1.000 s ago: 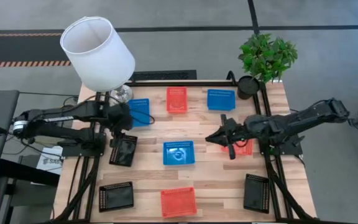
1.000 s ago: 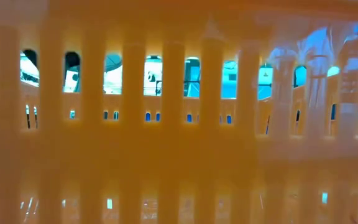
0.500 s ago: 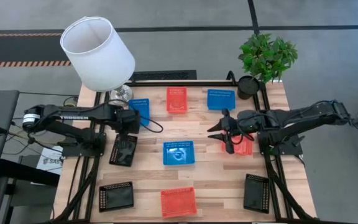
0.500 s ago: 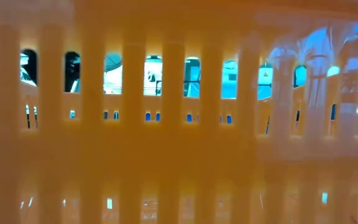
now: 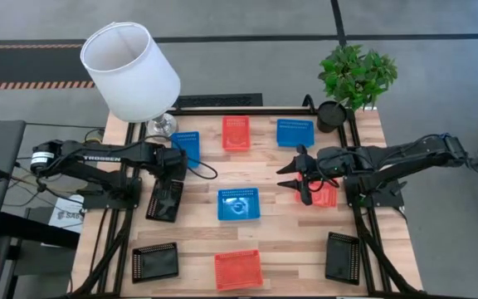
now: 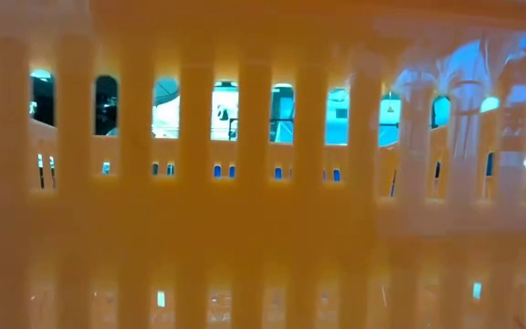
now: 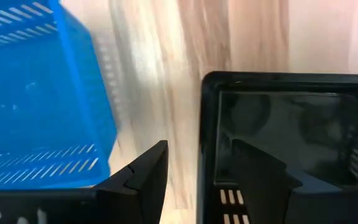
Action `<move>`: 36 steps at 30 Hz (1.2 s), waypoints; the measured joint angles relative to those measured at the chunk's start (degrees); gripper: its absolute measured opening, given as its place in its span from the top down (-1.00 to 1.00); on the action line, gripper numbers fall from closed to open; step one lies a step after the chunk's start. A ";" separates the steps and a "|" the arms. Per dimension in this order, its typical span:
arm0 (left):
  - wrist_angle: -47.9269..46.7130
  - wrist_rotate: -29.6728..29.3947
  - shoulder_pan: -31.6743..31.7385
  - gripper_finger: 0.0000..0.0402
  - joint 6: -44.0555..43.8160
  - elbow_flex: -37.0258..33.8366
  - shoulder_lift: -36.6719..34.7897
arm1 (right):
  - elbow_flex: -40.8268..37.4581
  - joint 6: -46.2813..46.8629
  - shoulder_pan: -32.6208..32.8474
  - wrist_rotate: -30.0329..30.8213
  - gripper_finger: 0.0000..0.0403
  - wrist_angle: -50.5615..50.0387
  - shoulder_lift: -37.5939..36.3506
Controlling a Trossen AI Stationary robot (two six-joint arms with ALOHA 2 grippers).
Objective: Stack baskets by color
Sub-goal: Stack the top left black bin on top of the bottom right black bin
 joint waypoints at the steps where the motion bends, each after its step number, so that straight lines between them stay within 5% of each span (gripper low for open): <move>1: -0.01 0.07 0.00 0.18 0.04 0.00 0.49 | 0.00 0.00 -0.06 0.01 0.03 -0.07 0.00; 17: -0.09 0.13 -0.11 0.21 0.07 0.00 11.51 | 0.00 -0.04 0.92 -0.31 0.07 -0.82 0.00; 27: -0.14 0.33 -0.11 0.93 0.02 0.00 11.44 | -0.02 0.55 0.93 -0.37 0.14 -3.35 0.02; 36: -7.73 0.57 -0.11 1.00 -0.73 8.97 11.44 | 0.62 2.55 0.94 -0.50 0.21 -5.07 -0.32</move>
